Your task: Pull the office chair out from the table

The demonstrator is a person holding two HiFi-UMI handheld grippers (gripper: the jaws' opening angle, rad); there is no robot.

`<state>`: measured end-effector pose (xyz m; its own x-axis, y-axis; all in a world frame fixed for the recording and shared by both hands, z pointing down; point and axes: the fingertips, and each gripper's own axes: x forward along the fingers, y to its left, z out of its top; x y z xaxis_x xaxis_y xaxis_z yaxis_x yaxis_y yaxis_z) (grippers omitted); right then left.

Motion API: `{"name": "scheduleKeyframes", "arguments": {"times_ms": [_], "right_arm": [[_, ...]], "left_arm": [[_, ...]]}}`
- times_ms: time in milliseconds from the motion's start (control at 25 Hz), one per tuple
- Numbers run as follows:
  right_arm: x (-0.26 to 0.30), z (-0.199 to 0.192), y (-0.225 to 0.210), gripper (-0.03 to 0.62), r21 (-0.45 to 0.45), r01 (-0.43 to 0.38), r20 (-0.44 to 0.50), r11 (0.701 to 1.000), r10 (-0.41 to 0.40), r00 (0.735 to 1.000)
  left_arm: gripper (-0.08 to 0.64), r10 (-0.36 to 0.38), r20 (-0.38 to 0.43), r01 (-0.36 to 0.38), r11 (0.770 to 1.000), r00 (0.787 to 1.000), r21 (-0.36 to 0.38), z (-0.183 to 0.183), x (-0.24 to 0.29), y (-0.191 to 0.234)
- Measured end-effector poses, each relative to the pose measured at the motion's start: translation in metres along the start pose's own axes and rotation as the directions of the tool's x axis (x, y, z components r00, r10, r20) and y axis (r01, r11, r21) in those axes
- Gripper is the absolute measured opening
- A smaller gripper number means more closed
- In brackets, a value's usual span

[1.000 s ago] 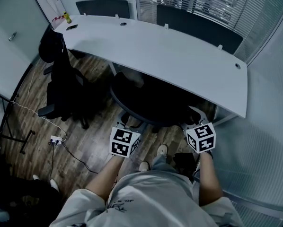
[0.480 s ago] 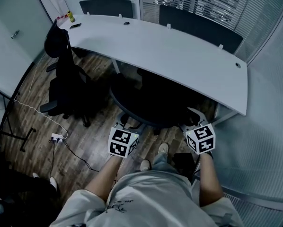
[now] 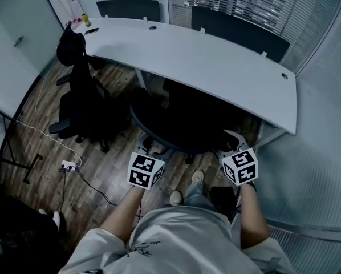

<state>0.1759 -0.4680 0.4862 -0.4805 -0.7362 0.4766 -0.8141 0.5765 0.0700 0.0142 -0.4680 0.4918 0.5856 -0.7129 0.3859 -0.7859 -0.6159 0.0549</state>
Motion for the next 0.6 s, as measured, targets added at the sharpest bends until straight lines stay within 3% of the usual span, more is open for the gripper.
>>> {"name": "scheduleKeyframes", "arguments": {"times_ms": [600], "right_arm": [[-0.013,-0.009,0.036,0.202,-0.002,0.005,-0.011,1.000,-0.005,1.000]], "left_arm": [[0.321,-0.023,0.001,0.023,1.000,1.000,0.012,-0.016,-0.033,-0.004]]}}
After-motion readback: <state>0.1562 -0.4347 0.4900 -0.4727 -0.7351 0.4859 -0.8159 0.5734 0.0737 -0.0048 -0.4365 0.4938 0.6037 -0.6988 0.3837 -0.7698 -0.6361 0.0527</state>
